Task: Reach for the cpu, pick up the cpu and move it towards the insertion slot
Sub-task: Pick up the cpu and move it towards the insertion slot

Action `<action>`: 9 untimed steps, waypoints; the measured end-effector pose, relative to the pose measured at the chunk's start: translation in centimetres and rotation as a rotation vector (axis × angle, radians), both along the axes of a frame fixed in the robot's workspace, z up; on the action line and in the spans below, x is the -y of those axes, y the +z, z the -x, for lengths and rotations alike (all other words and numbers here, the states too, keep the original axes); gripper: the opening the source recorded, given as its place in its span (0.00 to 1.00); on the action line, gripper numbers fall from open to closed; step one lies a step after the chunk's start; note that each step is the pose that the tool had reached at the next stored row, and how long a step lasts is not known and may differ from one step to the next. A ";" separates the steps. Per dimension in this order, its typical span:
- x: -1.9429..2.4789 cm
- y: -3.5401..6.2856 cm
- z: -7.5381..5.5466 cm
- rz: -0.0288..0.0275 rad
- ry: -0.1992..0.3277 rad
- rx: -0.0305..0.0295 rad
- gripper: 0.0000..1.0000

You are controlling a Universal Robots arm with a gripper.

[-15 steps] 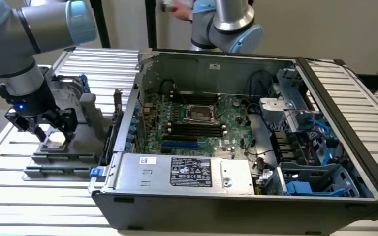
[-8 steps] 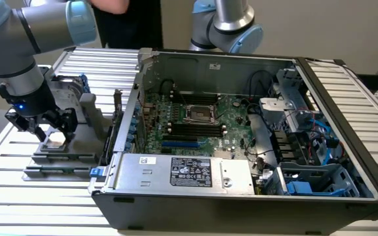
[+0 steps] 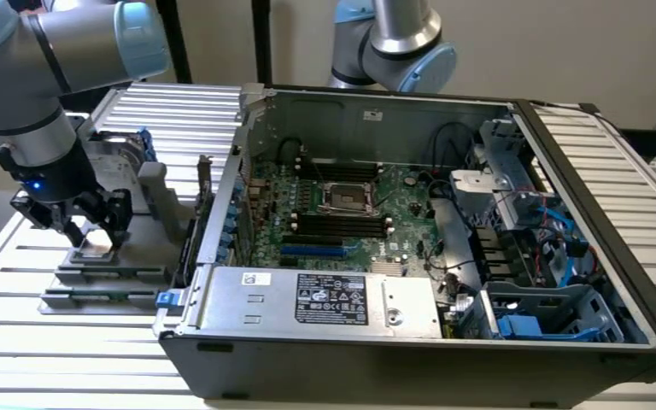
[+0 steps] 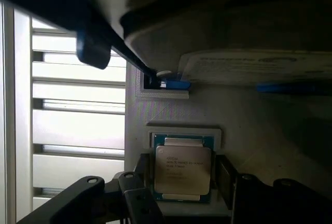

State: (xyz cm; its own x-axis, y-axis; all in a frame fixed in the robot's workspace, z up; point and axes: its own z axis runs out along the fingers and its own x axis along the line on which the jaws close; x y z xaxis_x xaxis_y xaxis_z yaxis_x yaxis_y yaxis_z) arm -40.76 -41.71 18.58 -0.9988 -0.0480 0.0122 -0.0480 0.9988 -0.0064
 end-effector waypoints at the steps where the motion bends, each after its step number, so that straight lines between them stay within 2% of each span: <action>1: 0.00 0.00 0.0 0.0000 0.000 0.0000 0.62; 3: 0.00 0.01 0.0 0.0001 0.000 -0.0002 0.60; 4: 0.00 0.01 0.0 0.0001 0.000 -0.0002 0.55; 9: 0.00 0.00 0.0 0.0000 0.000 -0.0002 0.55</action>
State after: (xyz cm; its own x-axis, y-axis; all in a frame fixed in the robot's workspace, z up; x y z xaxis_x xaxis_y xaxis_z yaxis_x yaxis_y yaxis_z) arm -40.76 -41.70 18.58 -0.9988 -0.0479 0.0123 -0.0480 0.9988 -0.0064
